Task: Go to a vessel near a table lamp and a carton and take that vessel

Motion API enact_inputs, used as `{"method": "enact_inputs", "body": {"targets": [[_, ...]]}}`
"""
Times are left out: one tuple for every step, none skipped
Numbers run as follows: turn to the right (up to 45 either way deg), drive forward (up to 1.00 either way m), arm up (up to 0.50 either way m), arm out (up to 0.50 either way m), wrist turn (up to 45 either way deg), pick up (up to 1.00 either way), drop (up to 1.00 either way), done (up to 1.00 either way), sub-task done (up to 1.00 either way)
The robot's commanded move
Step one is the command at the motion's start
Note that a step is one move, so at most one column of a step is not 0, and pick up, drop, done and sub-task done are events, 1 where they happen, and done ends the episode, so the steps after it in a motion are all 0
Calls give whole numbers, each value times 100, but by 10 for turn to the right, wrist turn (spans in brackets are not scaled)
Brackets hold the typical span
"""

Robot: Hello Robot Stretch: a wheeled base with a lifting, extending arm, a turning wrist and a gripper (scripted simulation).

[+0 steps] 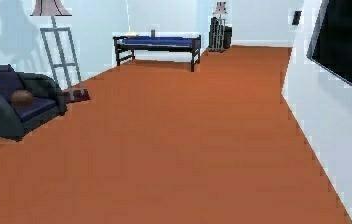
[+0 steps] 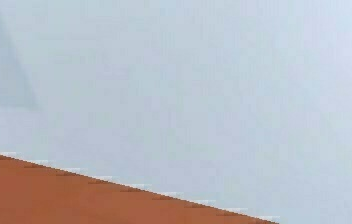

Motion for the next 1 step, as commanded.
{"method": "enact_inputs", "body": {"targets": [[450, 0, 0, 0, 0, 0, 0, 0, 0]]}}
